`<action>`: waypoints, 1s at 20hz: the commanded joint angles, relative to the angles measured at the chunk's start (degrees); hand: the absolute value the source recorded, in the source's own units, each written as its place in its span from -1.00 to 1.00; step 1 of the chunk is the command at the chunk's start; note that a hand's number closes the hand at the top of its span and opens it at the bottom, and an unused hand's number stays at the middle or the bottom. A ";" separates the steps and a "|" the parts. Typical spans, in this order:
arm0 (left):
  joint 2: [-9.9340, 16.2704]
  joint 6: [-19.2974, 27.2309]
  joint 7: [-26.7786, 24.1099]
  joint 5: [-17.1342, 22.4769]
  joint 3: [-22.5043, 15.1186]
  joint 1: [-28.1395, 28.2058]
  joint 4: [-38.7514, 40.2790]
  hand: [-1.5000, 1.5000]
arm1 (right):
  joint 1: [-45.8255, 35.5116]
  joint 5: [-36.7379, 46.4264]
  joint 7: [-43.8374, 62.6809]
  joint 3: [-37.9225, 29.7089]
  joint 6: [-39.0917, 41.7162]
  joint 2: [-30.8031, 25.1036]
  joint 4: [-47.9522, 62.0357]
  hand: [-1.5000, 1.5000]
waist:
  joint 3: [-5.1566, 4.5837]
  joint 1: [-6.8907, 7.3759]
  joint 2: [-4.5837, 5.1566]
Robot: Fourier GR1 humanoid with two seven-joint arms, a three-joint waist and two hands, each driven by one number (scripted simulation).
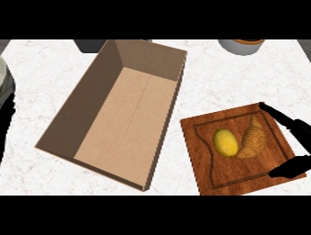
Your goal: Pick the croissant from the cutting board and place it in the cardboard box
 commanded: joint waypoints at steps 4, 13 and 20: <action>-3.44 0.18 -2.89 -3.61 2.07 -1.07 3.24 0.00 | 3.05 1.84 3.82 0.04 0.36 5.55 -9.40 -1.00 | -0.02 -0.17 0.01; -2.77 -4.94 2.24 -3.77 3.78 1.68 -4.04 0.00 | 1.68 8.55 7.82 -0.49 3.04 5.96 -3.03 -1.00 | 0.02 0.26 0.04; -6.38 -2.40 3.92 -7.40 2.85 -2.35 -1.89 0.00 | -2.48 16.33 5.37 -0.69 -8.61 10.65 2.88 1.00 | 0.05 0.21 0.14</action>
